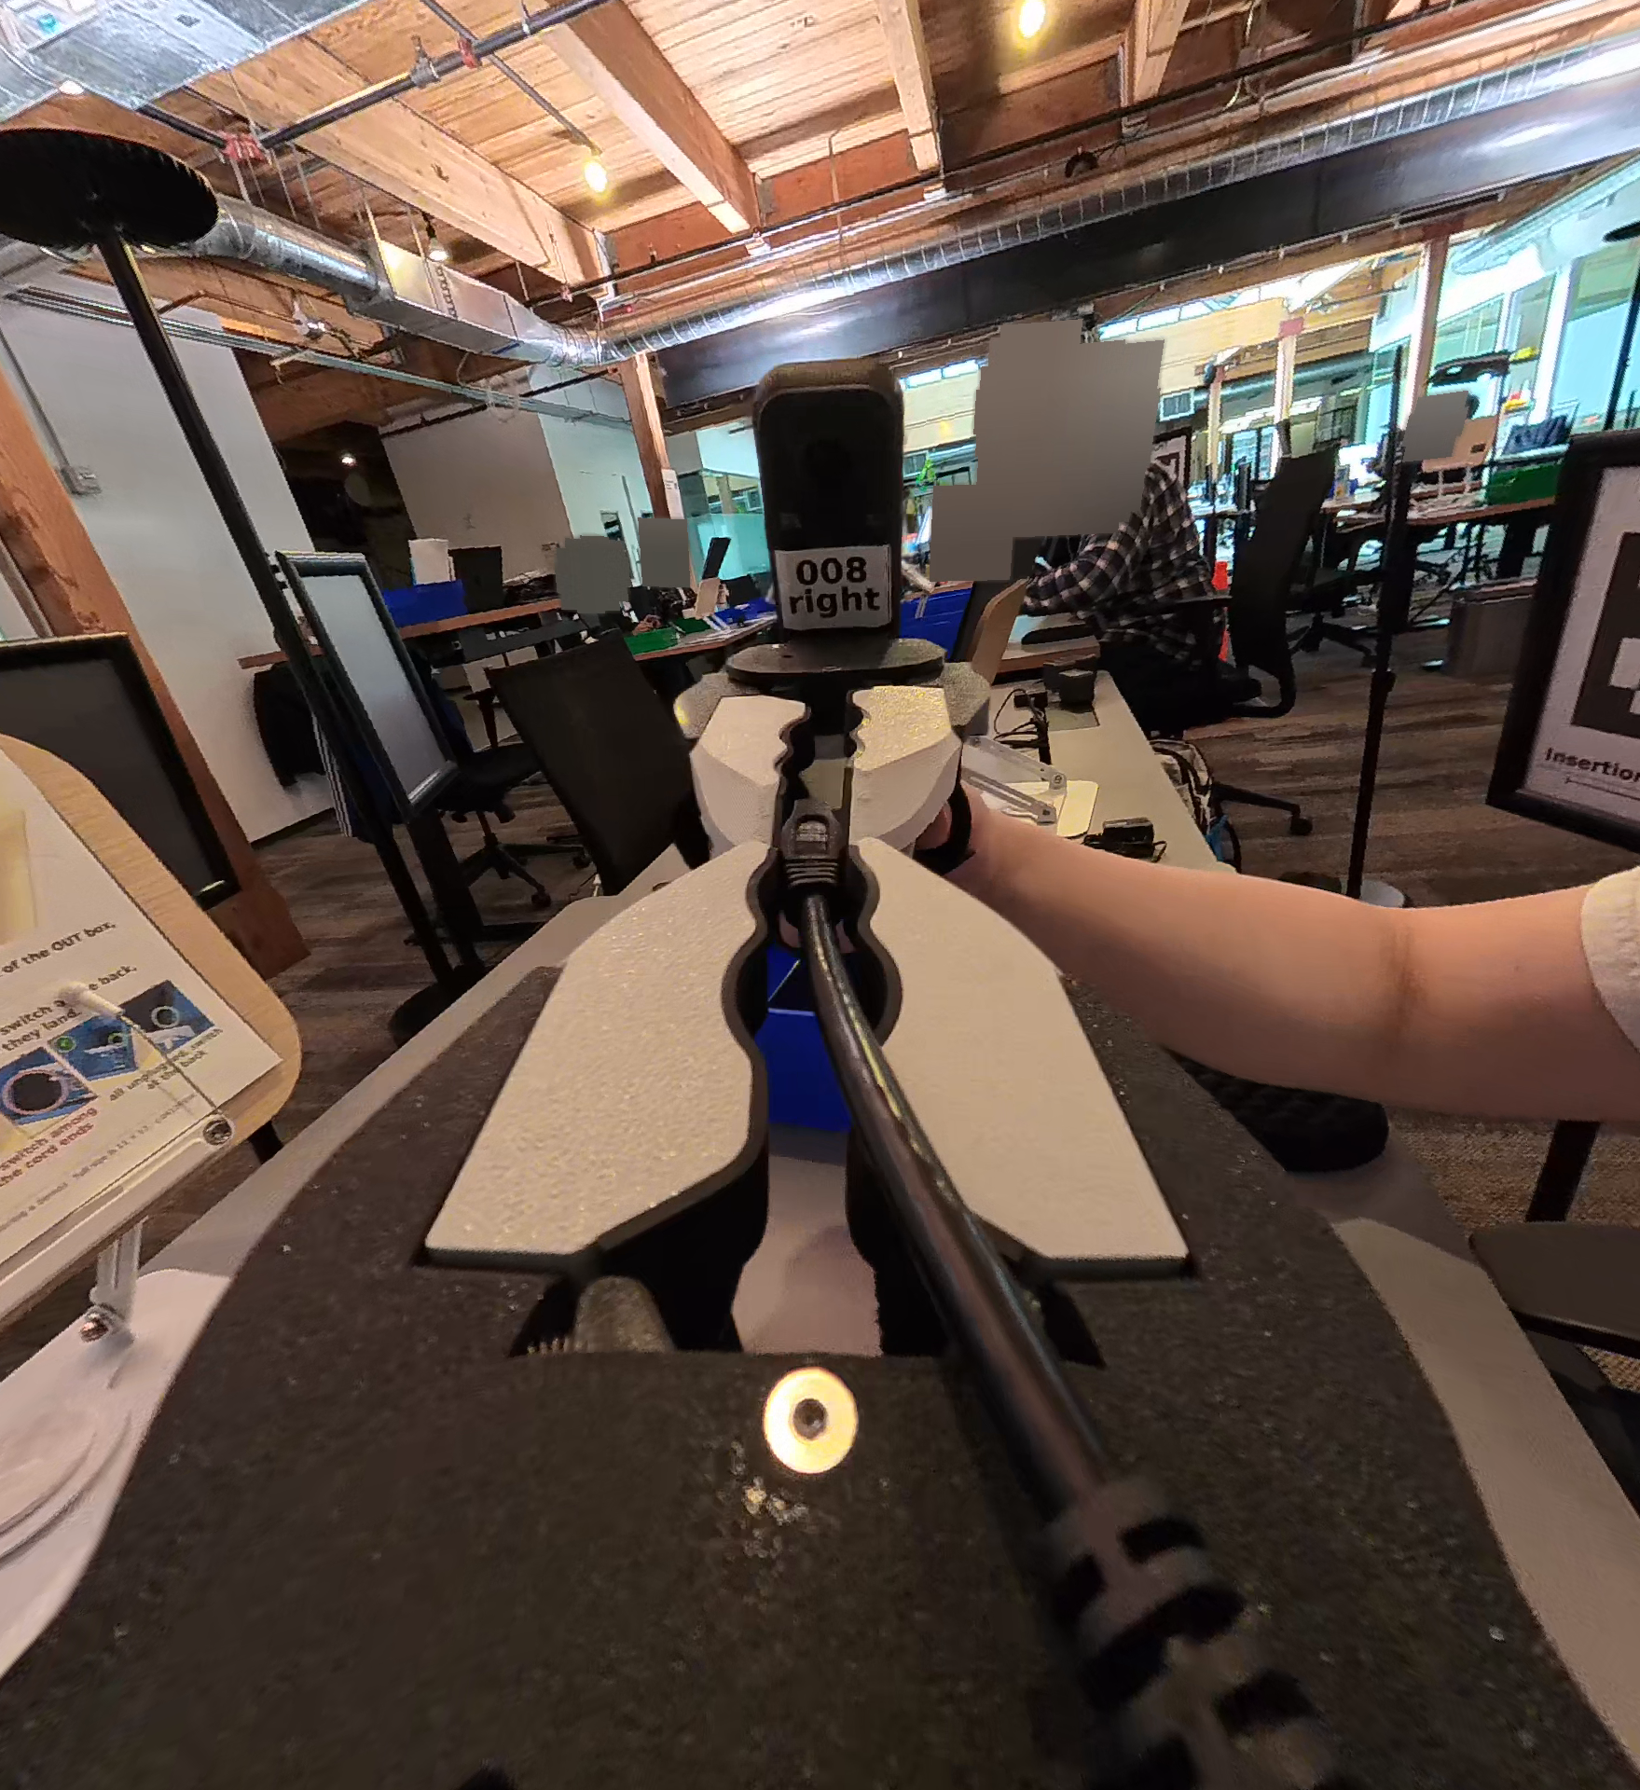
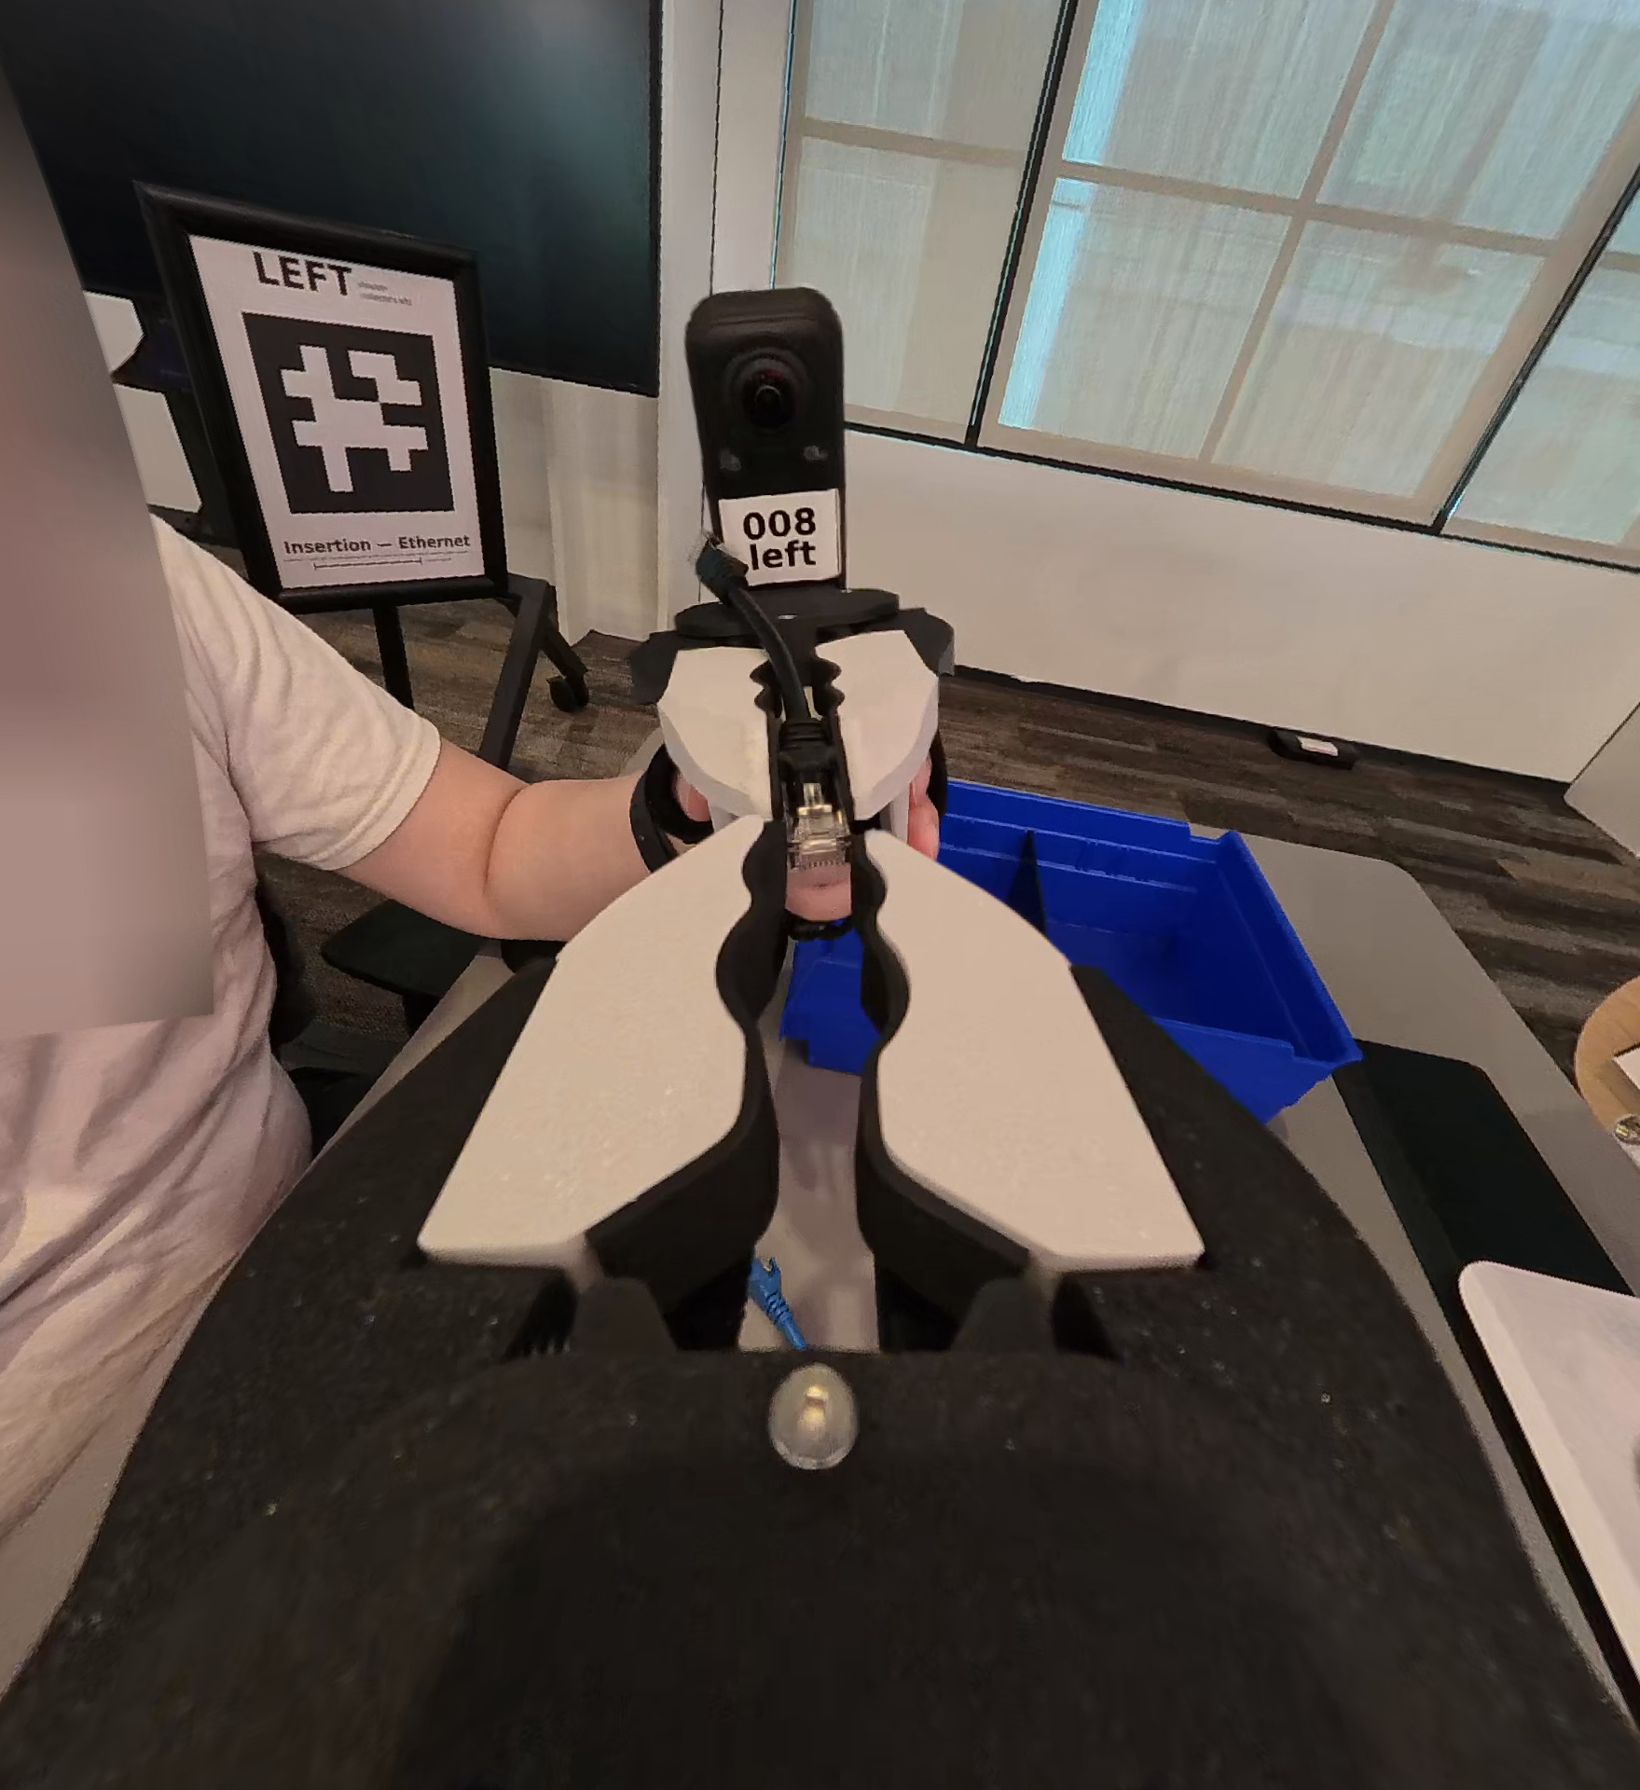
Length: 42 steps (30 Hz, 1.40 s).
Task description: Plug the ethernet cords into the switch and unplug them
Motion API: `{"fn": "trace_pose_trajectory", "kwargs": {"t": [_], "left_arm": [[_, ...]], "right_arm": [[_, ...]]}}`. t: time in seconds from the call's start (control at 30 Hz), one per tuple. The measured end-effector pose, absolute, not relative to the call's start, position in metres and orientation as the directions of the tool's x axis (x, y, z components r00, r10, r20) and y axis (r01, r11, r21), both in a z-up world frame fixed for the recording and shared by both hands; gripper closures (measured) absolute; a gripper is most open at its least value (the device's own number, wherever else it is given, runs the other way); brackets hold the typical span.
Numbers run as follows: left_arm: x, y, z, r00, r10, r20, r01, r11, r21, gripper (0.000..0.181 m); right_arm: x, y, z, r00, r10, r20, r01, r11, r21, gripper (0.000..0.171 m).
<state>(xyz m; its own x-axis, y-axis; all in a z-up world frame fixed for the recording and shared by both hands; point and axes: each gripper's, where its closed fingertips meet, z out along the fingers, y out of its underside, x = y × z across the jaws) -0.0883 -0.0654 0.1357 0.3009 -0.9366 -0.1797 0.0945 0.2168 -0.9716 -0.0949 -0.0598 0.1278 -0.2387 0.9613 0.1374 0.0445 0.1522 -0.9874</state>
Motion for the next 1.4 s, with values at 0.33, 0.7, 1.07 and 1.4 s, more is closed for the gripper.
{"fn": "trace_pose_trajectory", "kwargs": {"t": [0.33, 0.7, 1.07, 1.4], "left_arm": [[-0.085, -0.069, 0.134, 0.291, -0.934, -0.205, 0.073, 0.236, -0.969, 0.168], [-0.087, -0.068, 0.136, 0.287, -0.941, -0.181, 0.092, 0.216, -0.972, 0.171], [-0.087, -0.066, 0.135, 0.299, -0.942, -0.155, 0.082, 0.187, -0.979, 0.170], [-0.087, -0.064, 0.135, 0.310, -0.938, -0.156, 0.080, 0.189, -0.979, 0.169]], "right_arm": [[-0.089, -0.065, 0.128, -0.258, 0.952, 0.167, 0.042, 0.183, -0.982, 0.160], [-0.082, -0.062, 0.128, -0.245, 0.957, 0.154, 0.050, 0.171, -0.984, 0.160], [-0.081, -0.060, 0.126, -0.244, 0.960, 0.139, 0.059, 0.157, -0.986, 0.160], [-0.080, -0.059, 0.126, -0.242, 0.960, 0.139, 0.073, 0.161, -0.984, 0.160]]}}
